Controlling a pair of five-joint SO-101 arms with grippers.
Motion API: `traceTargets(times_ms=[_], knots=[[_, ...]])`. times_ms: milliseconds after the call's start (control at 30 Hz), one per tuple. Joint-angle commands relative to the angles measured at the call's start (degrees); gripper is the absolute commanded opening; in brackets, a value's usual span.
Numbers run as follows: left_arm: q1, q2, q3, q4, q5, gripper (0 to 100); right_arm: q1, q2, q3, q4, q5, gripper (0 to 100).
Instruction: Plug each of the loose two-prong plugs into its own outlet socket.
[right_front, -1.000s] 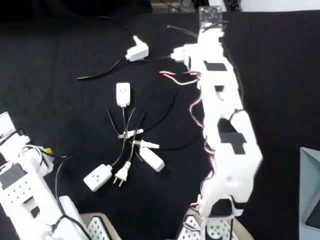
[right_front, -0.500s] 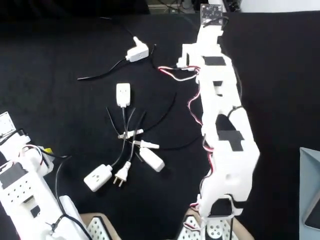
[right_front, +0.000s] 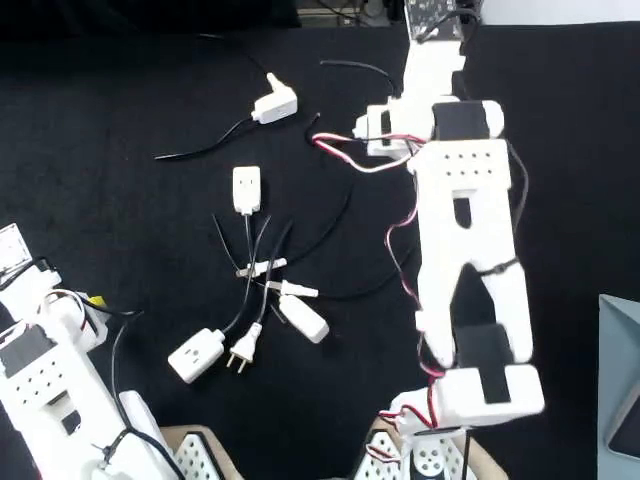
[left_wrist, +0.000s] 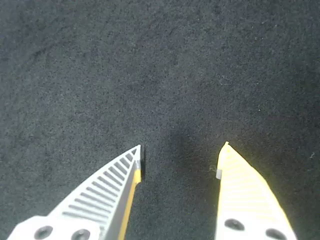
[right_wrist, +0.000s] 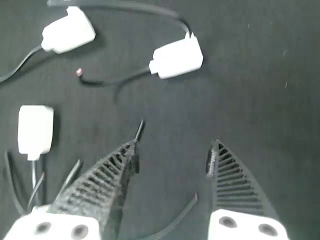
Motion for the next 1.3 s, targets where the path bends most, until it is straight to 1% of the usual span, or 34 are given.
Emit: traceTargets(times_ms=[0,133,267,367,467,533,700,800,900,967,1133,1267], knots=[[0.1,-0.9,-0.1,-0.6,0.1,25,-2.7,-7.3,-2.9,9.5,-0.1,21.9],[0.1,-0.9,-0.1,-0.6,0.1,25,-6.2,-10.7,-1.1,17.9,1.4,21.8],[0.1,-0.9,-0.1,-0.6,0.1,25,-8.4,-14.5,8.4,18.5,0.5,21.3],[0.1,-0.9,-0.1,-0.7,0.1,25,-9.3,-17.7,17.5,13.4,-2.8,15.6],[0.1,-0.9,-0.1,-0.9,0.1,25,-10.7,-20.9,27.6,5.1,-7.0,9.4],[0.1,-0.9,-0.1,-0.9,0.1,25,-11.9,-22.5,34.0,-0.4,-9.7,8.6],[0.1,-0.9,0.0,-0.8,0.1,25,-12.2,-23.7,47.5,-11.3,-14.0,8.6],[0.1,-0.9,0.0,-0.8,0.1,25,-9.9,-23.7,53.1,-15.5,-14.6,10.8],[0.1,-0.9,0.0,-0.9,0.1,25,-6.9,-23.6,57.0,-17.8,-15.2,17.8],[0.1,-0.9,0.0,-0.9,0.1,25,-5.7,-23.6,58.8,-18.0,-15.0,20.4],[0.1,-0.9,0.0,-1.0,0.1,25,-4.8,-23.6,61.7,-18.8,-15.3,20.4],[0.1,-0.9,0.0,-1.0,0.1,25,-3.1,-23.6,64.4,-25.1,-15.3,20.4]])
